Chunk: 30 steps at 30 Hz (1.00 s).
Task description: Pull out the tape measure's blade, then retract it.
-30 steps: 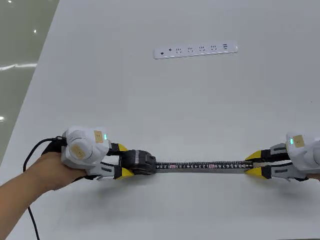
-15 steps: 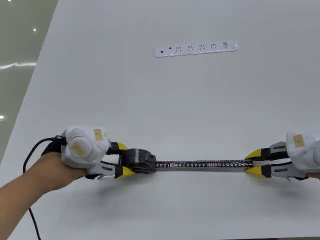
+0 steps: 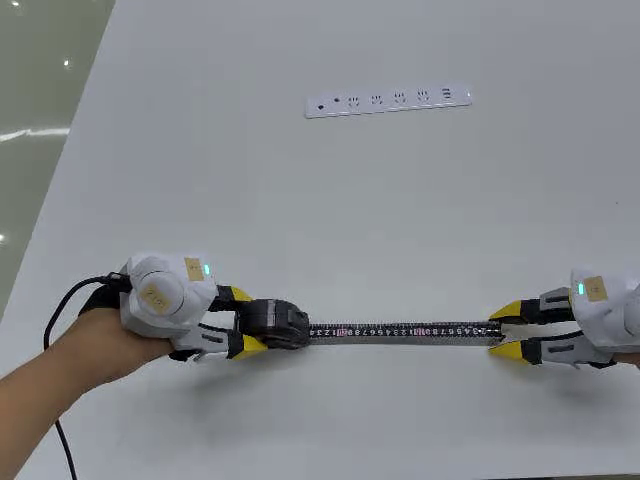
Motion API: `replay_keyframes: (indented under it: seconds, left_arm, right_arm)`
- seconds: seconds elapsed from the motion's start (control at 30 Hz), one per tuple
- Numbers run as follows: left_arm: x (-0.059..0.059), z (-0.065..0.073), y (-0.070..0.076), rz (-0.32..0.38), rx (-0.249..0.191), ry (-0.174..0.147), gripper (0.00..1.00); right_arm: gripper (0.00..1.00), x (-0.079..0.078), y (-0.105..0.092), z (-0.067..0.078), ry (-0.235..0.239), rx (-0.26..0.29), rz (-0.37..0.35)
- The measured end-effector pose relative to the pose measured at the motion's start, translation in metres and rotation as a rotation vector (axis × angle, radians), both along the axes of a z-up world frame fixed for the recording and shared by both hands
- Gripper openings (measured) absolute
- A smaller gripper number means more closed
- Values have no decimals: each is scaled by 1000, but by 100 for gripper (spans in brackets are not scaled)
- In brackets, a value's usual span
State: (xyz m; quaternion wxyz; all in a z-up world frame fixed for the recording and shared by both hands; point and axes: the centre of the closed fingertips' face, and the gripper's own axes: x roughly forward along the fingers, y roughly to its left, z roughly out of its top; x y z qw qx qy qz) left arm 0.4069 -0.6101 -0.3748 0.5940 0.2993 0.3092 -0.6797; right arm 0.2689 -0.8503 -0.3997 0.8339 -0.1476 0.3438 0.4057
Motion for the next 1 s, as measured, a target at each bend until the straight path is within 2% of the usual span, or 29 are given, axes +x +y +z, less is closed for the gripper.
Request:
replay_keyframes:
  seconds: [0.07,0.13,0.2,0.3,0.37,0.47,0.57,1.0]
  left_arm:
    - [0,0,0,8,-2,10,33]
    - [-3,4,-3,28,-27,46,37]
    - [-1,3,-2,31,-19,37,41]
    - [0,6,-1,55,-28,47,48]
    - [0,7,1,60,-28,44,49]
    - [-2,9,2,74,-34,63,53]
    - [-1,10,4,78,-35,44,55]
    - [-6,27,5,123,-75,23,71]
  right_arm:
    - [25,0,-2,0,-1,-1,-13]
    - [27,1,-3,3,-8,1,-26]
    - [31,3,-4,5,-16,8,-36]
    - [35,4,-3,7,-21,9,-42]
    - [40,4,-1,8,-24,15,-44]
    - [47,5,0,9,-24,22,-59]
    - [51,5,-1,11,-26,23,-70]
    - [70,6,1,20,-58,17,-117]
